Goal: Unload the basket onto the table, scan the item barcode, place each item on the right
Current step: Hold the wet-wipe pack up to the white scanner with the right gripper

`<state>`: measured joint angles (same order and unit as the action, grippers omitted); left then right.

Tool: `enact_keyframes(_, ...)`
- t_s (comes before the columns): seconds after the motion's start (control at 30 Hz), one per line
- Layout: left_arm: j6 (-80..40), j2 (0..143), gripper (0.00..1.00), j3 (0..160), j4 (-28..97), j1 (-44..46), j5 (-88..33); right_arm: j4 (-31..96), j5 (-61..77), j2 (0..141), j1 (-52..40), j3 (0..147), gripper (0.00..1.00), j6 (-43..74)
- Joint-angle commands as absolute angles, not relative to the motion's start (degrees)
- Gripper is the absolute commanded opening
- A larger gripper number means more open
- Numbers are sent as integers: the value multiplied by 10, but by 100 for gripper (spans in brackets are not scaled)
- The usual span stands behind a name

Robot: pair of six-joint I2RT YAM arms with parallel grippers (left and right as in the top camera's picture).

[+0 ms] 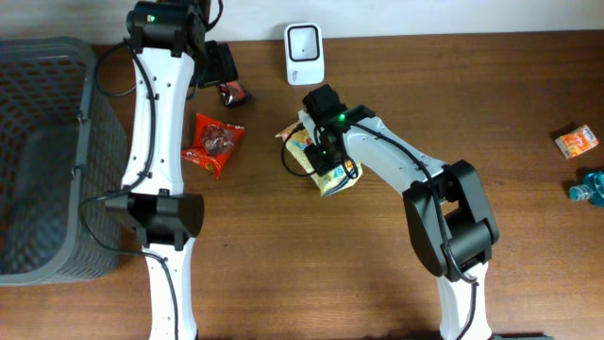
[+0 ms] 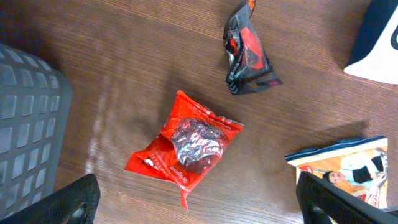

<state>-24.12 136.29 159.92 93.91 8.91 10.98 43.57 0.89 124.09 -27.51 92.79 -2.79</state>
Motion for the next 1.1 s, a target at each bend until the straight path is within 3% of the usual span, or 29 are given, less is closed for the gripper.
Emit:
enact_keyframes(0.0, -248, 1358, 99, 1601, 941, 88, 119, 454, 8, 1257, -274, 934, 19, 25)
enact_keyframes(0.07, -248, 1358, 99, 1601, 941, 88, 118, 475, 23, 1251, -273, 962, 4, 25)
enact_keyframes(0.33, -248, 1358, 99, 1601, 941, 88, 118, 534, 45, 1237, -251, 1155, 4, 50)
enact_keyframes(0.53, -248, 1358, 99, 1601, 941, 88, 119, 633, 51, 1242, -251, 1121, 4, 50)
enact_keyframes(0.57, -248, 1358, 99, 1601, 941, 88, 118, 630, 51, 1242, -251, 1088, 16, 55)
enact_keyframes(0.6, -248, 1358, 99, 1601, 941, 88, 118, 617, 51, 1242, -250, 1061, 49, 66)
enact_keyframes(0.63, -248, 1358, 99, 1601, 941, 88, 118, 597, 51, 1242, -248, 1035, 68, 81)
enact_keyframes(0.67, -248, 1358, 99, 1601, 941, 88, 118, 585, 51, 1242, -246, 1021, 81, 98)
enact_keyframes(0.7, -248, 1358, 99, 1601, 941, 88, 118, 583, 51, 1242, -243, 1016, 87, 114)
enact_keyframes(0.9, -248, 1358, 99, 1601, 941, 88, 118, 590, -8, 1242, -242, 1004, 94, 201)
enact_keyframes(1.07, -248, 1358, 99, 1601, 941, 88, 118, 493, -7, 1242, -243, 922, 94, 249)
